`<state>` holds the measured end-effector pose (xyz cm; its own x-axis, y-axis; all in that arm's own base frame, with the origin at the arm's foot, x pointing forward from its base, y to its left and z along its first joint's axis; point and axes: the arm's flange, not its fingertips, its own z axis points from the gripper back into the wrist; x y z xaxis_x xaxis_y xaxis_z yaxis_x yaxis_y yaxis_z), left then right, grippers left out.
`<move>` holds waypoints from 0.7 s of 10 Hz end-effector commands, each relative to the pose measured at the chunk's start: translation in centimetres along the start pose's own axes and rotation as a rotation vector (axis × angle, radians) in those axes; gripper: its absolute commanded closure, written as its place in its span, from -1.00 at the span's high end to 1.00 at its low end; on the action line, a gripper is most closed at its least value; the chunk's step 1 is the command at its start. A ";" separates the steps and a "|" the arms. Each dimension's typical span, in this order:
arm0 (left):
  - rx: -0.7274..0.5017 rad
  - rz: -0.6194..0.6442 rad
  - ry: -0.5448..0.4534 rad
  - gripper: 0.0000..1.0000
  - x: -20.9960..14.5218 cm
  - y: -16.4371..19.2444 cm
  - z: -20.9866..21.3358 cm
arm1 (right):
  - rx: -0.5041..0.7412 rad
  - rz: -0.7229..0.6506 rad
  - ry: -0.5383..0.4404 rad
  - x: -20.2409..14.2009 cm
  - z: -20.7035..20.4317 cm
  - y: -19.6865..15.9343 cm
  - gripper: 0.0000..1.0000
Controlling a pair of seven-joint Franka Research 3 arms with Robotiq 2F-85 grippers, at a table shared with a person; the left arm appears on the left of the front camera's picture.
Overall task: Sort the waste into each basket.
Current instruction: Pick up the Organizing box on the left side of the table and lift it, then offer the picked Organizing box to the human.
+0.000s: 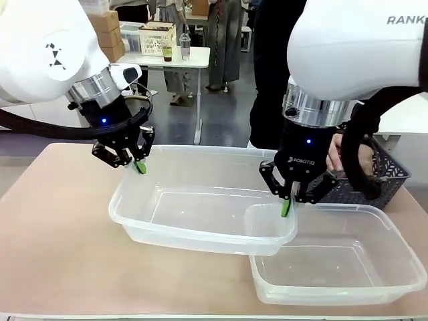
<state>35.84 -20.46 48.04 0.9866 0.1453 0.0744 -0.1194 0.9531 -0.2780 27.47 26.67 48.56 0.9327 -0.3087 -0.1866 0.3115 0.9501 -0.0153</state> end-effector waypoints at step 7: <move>-0.015 0.008 0.001 -0.88 0.8 -0.6 0.2 | 0.005 -0.012 -0.001 0.1 0.2 -0.2 -0.89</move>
<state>36.40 -20.81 47.90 0.9906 0.1140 0.0750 -0.0899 0.9587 -0.2698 27.54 26.53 48.61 0.9329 -0.3071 -0.1882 0.3102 0.9506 -0.0134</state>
